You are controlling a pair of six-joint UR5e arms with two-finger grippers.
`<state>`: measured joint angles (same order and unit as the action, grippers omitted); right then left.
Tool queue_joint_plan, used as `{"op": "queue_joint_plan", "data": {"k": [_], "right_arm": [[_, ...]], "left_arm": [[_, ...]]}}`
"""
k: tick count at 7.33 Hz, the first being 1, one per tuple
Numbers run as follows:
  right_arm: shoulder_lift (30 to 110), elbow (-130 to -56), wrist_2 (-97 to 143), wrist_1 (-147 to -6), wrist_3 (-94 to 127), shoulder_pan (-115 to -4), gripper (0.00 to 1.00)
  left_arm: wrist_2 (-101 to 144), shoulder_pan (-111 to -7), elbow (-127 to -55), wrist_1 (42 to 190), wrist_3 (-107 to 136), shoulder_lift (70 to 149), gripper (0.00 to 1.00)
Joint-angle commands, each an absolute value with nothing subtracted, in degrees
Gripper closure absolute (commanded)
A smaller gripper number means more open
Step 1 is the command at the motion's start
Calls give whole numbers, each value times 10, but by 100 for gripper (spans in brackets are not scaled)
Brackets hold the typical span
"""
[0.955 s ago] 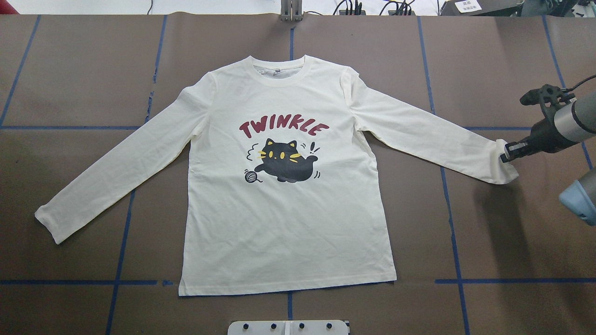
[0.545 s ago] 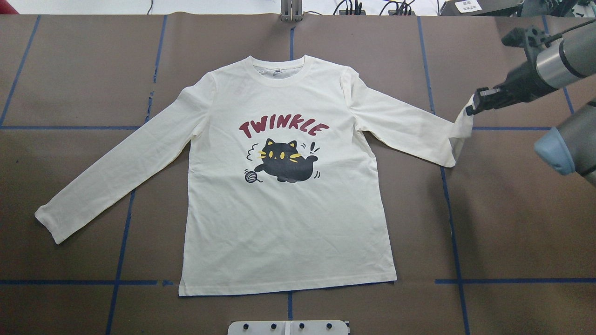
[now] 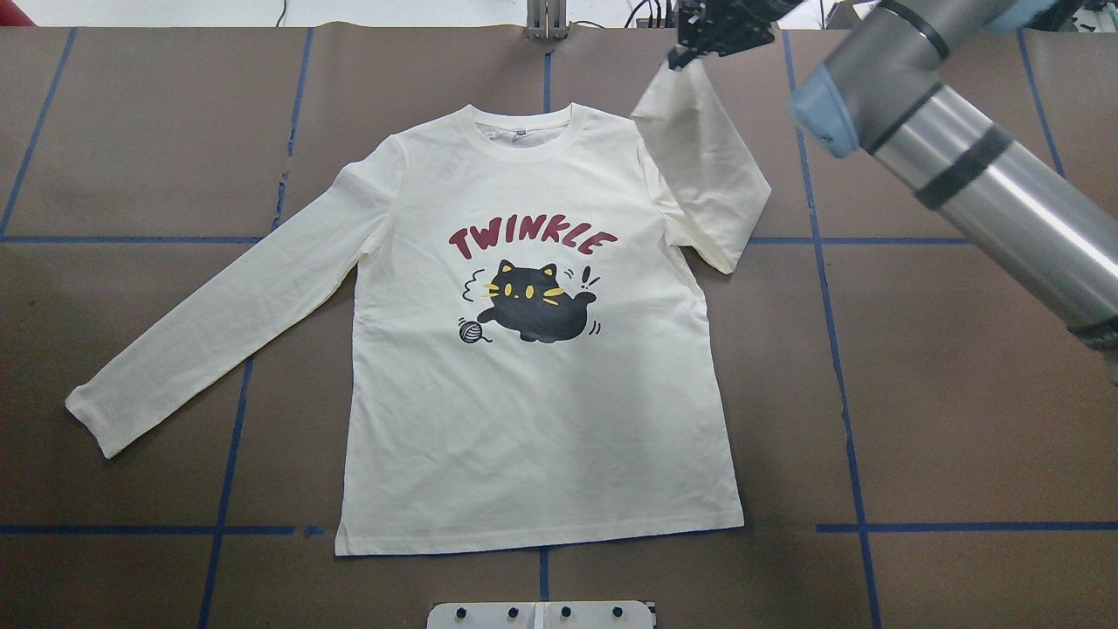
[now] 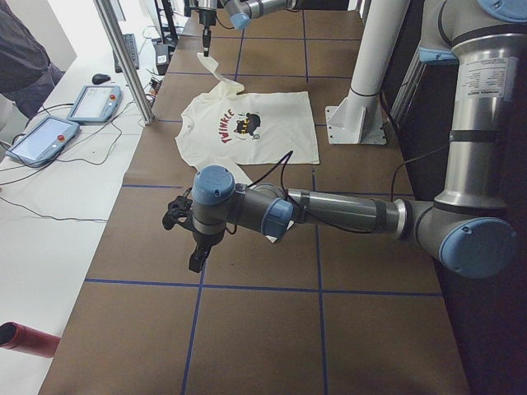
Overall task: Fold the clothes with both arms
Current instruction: 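Lift the sleeve with the right gripper and fold it across the shirt body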
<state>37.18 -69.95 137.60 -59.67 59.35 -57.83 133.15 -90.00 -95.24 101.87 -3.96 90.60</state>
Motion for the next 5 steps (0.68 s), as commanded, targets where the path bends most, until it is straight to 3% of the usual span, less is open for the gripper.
{"op": "queue_joint_plan", "data": {"k": [1,3,5], "right_arm": [[242,-582,1279,-595,605,-453,100],[202,-560,1190,-579,605,-401,100],[198,-531,1080,-473,606,-335,100]], "left_arm": [[1332,-900,-930,1043,-40,904,0],[1332,-900,-883,1100,-40,904,0],[1332,-900,-877,1107,-39,905,0]]}}
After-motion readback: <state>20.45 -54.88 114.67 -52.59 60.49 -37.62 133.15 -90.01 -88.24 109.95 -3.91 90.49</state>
